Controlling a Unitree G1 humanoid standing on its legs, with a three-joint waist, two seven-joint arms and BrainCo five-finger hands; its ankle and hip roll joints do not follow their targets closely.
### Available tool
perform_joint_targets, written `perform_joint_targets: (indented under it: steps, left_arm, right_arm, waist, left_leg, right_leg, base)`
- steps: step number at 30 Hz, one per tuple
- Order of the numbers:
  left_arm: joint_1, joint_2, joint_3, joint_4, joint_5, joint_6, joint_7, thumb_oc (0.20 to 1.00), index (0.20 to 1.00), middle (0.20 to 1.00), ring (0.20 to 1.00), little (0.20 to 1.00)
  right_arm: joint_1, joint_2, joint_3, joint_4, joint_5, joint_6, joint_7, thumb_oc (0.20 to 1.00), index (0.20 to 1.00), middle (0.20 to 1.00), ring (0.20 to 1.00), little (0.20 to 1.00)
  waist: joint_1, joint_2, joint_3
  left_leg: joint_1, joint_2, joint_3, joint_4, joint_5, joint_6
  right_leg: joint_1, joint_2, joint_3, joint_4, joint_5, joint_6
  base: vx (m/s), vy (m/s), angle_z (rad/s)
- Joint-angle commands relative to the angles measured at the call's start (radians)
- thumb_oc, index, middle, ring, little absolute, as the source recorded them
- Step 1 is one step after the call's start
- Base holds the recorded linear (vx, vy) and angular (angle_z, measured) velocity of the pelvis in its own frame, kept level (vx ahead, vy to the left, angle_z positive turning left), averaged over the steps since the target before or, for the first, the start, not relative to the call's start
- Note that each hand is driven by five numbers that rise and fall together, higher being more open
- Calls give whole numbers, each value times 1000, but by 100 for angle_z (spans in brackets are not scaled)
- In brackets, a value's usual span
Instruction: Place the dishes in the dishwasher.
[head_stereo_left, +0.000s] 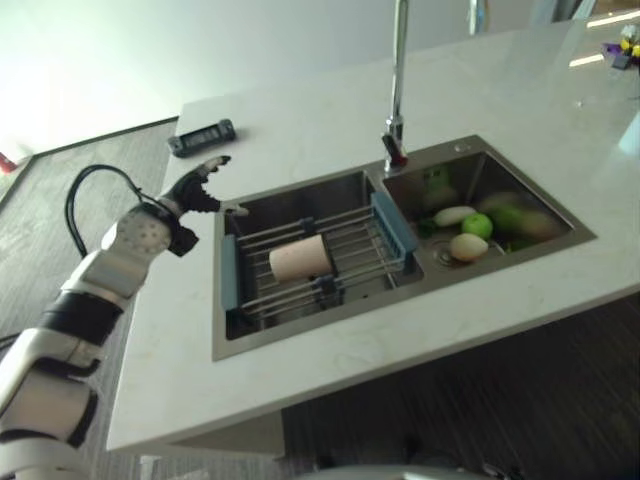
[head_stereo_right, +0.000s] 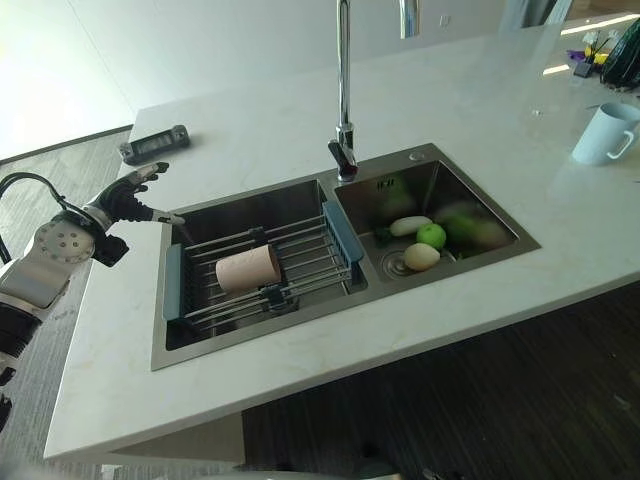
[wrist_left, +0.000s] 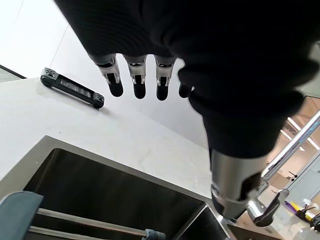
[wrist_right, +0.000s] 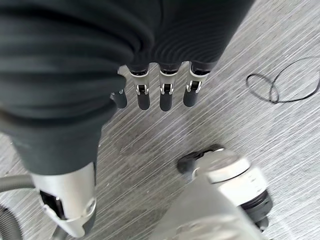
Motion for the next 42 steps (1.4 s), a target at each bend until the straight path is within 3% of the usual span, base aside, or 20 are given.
perform_joint_targets:
  steps: [1,7,12,26,31,35,42]
  left_arm:
    - [-137,33,1,58,96,-40,27,1000,1000,1000,1000,1000]
    - [-120,20,-53,21,206,-58,14,1000,1000,1000,1000,1000]
    - [-142,-10,-66,18,166,-66,8,1000,1000,1000,1000,1000]
    - [-82,-57,-42,-59,131,-48,-9,1000,1000,1000,1000,1000]
    - [-67,-60,-30,-77,147,-91,28,1000,1000,1000,1000,1000]
    - [-30,-93,-28,-165,183,-40,-21,1000,1000,1000,1000,1000]
    - [-46,-102,-68,-97,159,-50,-11,1000,1000,1000,1000,1000]
  right_arm:
    - [-58,-20,14,11,27,-14,8,1000,1000,1000,1000,1000]
    - [-64,-34,20,-22,34,3,3,1000,1000,1000,1000,1000]
    - [-91,-46,20,-46,62,0,5,1000,1000,1000,1000,1000]
    - [-87,-40,6,-88,60,6,-6,1000,1000,1000,1000,1000]
    - [-87,-30,0,-83,61,2,-15,1000,1000,1000,1000,1000]
    - [-85,-25,-13,-83,60,-5,-18,1000,1000,1000,1000,1000]
    - [-97,-29,-6,-107,62,1,-33,1000,1000,1000,1000,1000]
  waist:
    - [-10,-21,9]
    - [-18,-14,37]
    - [-21,-18,85]
    - [-25,-22,109]
    - [-25,-21,117]
    - [-24,-15,123]
    - [-35,-9,136]
  left_leg:
    - [49,-35,0,9,-66,-6]
    - [28,-41,-4,11,-59,-6]
    - [-4,-54,-11,29,-61,0]
    - [-19,-67,-13,65,-79,6]
    - [-22,-71,-12,72,-85,8]
    - [-23,-76,-18,71,-85,9]
    - [-31,-77,-9,75,-86,8]
  right_leg:
    - [-25,-59,-40,6,28,110]
    - [-51,-66,-31,6,38,111]
    - [-82,-75,-21,6,52,112]
    - [-91,-91,-22,14,59,115]
    - [-95,-95,-23,17,58,115]
    - [-95,-99,-26,18,59,116]
    - [-108,-104,-21,22,62,118]
  base:
    - [-1,7,-8]
    - [1,1,-1]
    - [-82,0,-5]
    - [6,-3,0]
    - [0,0,0]
    - [0,0,0]
    - [0,0,0]
